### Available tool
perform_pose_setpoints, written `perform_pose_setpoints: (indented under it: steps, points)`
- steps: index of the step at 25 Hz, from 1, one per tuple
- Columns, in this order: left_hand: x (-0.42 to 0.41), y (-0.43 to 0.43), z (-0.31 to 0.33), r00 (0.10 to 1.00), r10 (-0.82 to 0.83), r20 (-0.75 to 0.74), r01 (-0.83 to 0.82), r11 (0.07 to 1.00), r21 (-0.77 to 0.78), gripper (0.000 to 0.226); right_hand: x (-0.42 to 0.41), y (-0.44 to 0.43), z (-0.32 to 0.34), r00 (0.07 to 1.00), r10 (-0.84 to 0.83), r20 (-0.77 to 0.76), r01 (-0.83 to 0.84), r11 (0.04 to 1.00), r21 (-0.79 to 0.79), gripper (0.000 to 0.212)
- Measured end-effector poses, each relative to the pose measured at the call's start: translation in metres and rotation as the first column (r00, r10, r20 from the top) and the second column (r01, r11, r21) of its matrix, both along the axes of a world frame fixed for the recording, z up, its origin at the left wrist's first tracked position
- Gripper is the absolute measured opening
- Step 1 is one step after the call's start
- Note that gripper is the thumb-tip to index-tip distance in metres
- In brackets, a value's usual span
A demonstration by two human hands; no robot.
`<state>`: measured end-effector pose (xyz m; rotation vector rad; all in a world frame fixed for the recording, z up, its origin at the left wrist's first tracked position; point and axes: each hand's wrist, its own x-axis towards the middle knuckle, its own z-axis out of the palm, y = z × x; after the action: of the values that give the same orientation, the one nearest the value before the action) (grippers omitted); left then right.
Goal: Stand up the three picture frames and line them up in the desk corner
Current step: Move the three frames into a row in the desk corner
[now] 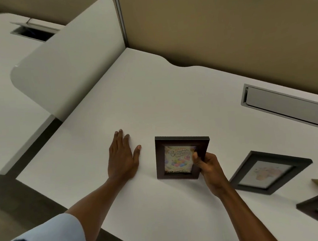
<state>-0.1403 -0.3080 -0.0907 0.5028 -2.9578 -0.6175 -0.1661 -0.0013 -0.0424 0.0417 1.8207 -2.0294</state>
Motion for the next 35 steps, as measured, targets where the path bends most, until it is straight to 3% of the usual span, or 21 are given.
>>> perform_pose_setpoints:
  steps: [7, 22, 26, 35]
  points:
    - [-0.005, -0.001, 0.004, 0.985, 0.169, 0.015, -0.168, 0.985, -0.038, 0.073, -0.074, -0.063, 0.009, 1.0, -0.023, 0.001, 0.023, 1.0, -0.018, 0.073]
    - [-0.01, -0.004, -0.011, 0.978, 0.209, 0.004, -0.206, 0.965, -0.165, 0.085, -0.244, -0.19, 0.014, 0.989, 0.133, -0.065, -0.135, 0.99, -0.03, 0.078]
    - [-0.009, -0.002, -0.012, 0.978, 0.206, 0.018, -0.199, 0.962, -0.188, 0.085, -0.265, -0.208, 0.015, 0.989, 0.139, -0.053, -0.14, 0.99, -0.023, 0.067]
    - [-0.01, -0.001, -0.008, 0.976, 0.213, 0.037, -0.201, 0.956, -0.212, 0.085, -0.277, -0.213, 0.013, 0.986, 0.168, -0.018, -0.168, 0.986, -0.007, 0.064]
